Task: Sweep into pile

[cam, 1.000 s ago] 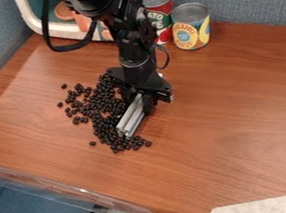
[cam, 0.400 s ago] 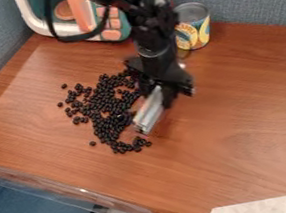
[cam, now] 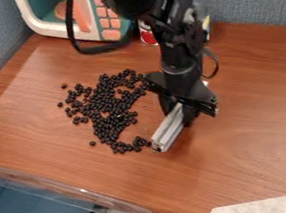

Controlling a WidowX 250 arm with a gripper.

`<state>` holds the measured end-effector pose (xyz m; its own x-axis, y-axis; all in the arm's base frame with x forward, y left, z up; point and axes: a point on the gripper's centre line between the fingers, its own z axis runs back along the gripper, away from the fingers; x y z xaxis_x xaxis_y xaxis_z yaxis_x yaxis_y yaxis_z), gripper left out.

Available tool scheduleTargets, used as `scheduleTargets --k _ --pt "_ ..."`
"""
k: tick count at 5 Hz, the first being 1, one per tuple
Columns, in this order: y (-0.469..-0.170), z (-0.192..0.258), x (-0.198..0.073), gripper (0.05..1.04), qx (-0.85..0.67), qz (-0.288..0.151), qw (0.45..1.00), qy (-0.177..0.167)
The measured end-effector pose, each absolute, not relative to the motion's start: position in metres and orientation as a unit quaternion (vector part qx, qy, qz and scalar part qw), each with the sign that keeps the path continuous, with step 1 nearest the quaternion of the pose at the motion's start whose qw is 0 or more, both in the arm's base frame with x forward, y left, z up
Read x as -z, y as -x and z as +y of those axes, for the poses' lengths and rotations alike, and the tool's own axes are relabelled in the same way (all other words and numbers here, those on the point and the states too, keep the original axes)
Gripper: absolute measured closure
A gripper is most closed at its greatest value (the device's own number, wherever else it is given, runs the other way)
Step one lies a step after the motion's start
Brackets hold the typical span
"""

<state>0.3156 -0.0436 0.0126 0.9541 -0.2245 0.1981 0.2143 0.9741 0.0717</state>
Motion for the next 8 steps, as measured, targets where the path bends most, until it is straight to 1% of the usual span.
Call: scheduleTargets --k 1,2,4,5,6,8 --pt "-0.306 -0.04 0.001 0.694 0.122 -0.093 0.987 -0.037" --pt "-0.305 -0.028 0.007 0.693 0.125 -0.112 0.985 -0.04" --pt "-0.311 -0.003 0.006 0.693 0.147 -0.165 0.974 -0.049" --pt "-0.312 0.013 0.006 0.693 0.15 -0.165 0.973 -0.055" --pt "-0.315 0.026 0.006 0.694 0.15 -0.155 0.975 -0.061" --pt "-0.314 0.042 0.006 0.694 0.136 -0.139 0.979 -0.06"
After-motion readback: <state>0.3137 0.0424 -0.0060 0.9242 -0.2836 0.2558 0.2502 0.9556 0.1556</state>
